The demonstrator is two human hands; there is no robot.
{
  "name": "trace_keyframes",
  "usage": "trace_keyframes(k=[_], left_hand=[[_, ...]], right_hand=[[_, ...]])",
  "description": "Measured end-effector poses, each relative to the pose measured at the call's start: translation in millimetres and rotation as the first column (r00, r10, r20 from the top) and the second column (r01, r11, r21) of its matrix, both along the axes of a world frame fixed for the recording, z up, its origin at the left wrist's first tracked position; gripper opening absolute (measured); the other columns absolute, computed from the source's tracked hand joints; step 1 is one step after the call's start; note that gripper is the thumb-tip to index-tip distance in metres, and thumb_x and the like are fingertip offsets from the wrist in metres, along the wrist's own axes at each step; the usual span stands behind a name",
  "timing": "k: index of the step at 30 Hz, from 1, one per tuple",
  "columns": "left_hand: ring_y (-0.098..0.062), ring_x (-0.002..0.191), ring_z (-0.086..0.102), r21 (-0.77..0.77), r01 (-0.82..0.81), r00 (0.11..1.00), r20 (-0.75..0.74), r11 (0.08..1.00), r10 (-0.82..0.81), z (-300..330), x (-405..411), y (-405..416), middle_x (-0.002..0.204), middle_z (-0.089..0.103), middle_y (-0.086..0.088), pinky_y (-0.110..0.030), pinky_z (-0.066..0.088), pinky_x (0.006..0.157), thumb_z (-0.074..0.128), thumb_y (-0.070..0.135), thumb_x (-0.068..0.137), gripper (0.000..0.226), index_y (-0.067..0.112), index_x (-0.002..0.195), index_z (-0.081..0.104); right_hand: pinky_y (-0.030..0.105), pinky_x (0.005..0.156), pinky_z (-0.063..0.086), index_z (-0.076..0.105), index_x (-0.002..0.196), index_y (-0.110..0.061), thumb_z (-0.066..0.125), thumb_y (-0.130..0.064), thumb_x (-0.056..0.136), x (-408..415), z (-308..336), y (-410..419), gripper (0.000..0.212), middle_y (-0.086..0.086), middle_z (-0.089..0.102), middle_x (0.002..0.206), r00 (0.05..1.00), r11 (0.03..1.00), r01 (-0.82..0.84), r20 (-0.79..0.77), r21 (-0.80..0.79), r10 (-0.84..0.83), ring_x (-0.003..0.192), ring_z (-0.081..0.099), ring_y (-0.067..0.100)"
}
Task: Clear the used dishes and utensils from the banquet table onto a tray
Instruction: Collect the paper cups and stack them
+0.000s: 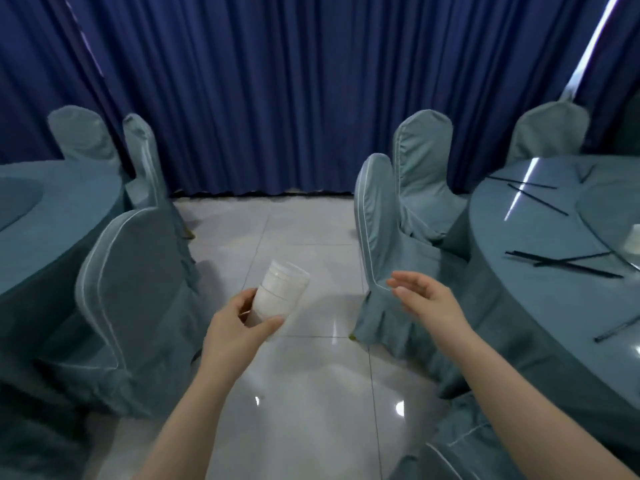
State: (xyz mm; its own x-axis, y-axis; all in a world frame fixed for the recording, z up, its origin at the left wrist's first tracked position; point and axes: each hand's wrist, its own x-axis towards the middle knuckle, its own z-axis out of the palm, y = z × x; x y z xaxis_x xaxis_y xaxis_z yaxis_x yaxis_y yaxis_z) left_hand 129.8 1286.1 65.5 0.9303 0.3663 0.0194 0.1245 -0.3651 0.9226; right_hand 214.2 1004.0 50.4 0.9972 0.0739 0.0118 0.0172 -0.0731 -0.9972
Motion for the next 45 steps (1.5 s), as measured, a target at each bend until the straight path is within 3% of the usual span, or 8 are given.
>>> trace_keyframes(k=[5, 9, 13, 21, 24, 29, 42, 45], left_hand=[[0.006, 0.084, 0.061, -0.05, 0.154, 0.988, 0.024, 0.987, -0.152, 0.5, 104.0, 5.5, 0.093, 0.062, 0.024, -0.014, 0.043, 0.065, 0.081, 0.019, 0.07, 0.043, 0.041, 0.097, 0.055], [0.006, 0.083, 0.061, -0.083, 0.348, 0.936, 0.083, 0.934, -0.342, 8.5, 205.7, -15.4, 0.094, 0.064, 0.022, -0.014, 0.046, 0.066, 0.081, 0.013, 0.071, 0.046, 0.036, 0.102, 0.056], [-0.005, 0.091, 0.064, -0.075, 0.567, 0.823, 0.103, 0.821, -0.559, 21.2, 291.9, -50.3, 0.101, 0.067, 0.015, -0.029, 0.051, 0.08, 0.081, 0.015, 0.07, 0.048, 0.028, 0.111, 0.059], [-0.004, 0.095, 0.063, -0.1, 0.843, 0.537, 0.104, 0.528, -0.837, 21.3, 394.8, -172.2, 0.103, 0.065, 0.019, -0.025, 0.048, 0.074, 0.082, 0.024, 0.069, 0.051, 0.033, 0.113, 0.058], [-0.003, 0.093, 0.063, -0.109, 0.894, 0.446, 0.114, 0.435, -0.888, 20.3, 418.3, -227.6, 0.1, 0.066, 0.019, -0.021, 0.047, 0.07, 0.082, 0.021, 0.069, 0.05, 0.035, 0.11, 0.057], [0.004, 0.089, 0.059, -0.076, 0.925, 0.38, 0.162, 0.372, -0.911, 30.7, 452.8, -317.3, 0.097, 0.061, 0.023, -0.016, 0.043, 0.067, 0.081, 0.018, 0.071, 0.048, 0.03, 0.111, 0.057], [0.0, 0.088, 0.06, -0.101, 0.948, 0.315, 0.13, 0.303, -0.94, 30.4, 568.4, -496.2, 0.099, 0.063, 0.018, -0.015, 0.041, 0.064, 0.079, 0.017, 0.074, 0.05, 0.024, 0.12, 0.059], [0.001, 0.086, 0.059, -0.099, 0.958, 0.28, 0.115, 0.27, -0.953, 27.9, 597.4, -540.6, 0.096, 0.063, 0.018, -0.016, 0.041, 0.064, 0.079, 0.016, 0.074, 0.05, 0.023, 0.119, 0.059]], right_hand=[[0.023, 0.087, 0.05, 0.065, 0.106, -0.015, 0.061, -0.001, 0.089, 52.6, 6.0, -1.8, 0.022, 0.0, 0.071, 0.101, 0.987, 0.986, 0.158, 0.003, -0.05, -0.158, 0.092, 0.065, 0.007], [0.015, 0.072, 0.049, 0.066, 0.101, -0.018, 0.062, -0.001, 0.089, 96.4, 13.7, -22.4, 0.022, 0.001, 0.072, 0.097, 0.934, 0.932, 0.357, 0.026, -0.06, -0.356, 0.085, 0.065, 0.006], [0.011, 0.066, 0.047, 0.065, 0.103, -0.015, 0.061, 0.0, 0.089, 118.7, 27.8, -38.7, 0.021, -0.003, 0.071, 0.091, 0.828, 0.826, 0.561, 0.039, -0.051, -0.56, 0.074, 0.064, -0.003], [0.019, 0.08, 0.051, 0.066, 0.101, -0.025, 0.064, -0.008, 0.088, 111.8, 44.1, -96.6, 0.021, -0.003, 0.072, 0.098, 0.583, 0.572, 0.81, 0.067, -0.131, -0.81, 0.089, 0.067, 0.006], [0.023, 0.082, 0.05, 0.066, 0.099, -0.028, 0.065, -0.01, 0.088, 110.6, 44.8, -135.7, 0.021, -0.005, 0.072, 0.098, 0.471, 0.456, 0.877, 0.083, -0.154, -0.878, 0.09, 0.066, 0.007], [0.03, 0.082, 0.055, 0.068, 0.094, -0.03, 0.066, -0.012, 0.087, 134.2, 43.5, -209.2, 0.02, -0.006, 0.074, 0.095, 0.344, 0.334, 0.936, 0.096, -0.111, -0.934, 0.09, 0.068, 0.009], [0.012, 0.078, 0.048, 0.066, 0.094, -0.027, 0.068, -0.01, 0.083, 242.6, 30.4, -364.5, 0.021, -0.009, 0.072, 0.09, 0.282, 0.258, 0.94, 0.086, -0.223, -0.955, 0.084, 0.066, 0.001], [0.015, 0.08, 0.05, 0.066, 0.093, -0.028, 0.068, -0.01, 0.082, 270.1, 21.6, -399.3, 0.021, -0.008, 0.072, 0.09, 0.237, 0.213, 0.947, 0.078, -0.239, -0.968, 0.083, 0.067, 0.004]])
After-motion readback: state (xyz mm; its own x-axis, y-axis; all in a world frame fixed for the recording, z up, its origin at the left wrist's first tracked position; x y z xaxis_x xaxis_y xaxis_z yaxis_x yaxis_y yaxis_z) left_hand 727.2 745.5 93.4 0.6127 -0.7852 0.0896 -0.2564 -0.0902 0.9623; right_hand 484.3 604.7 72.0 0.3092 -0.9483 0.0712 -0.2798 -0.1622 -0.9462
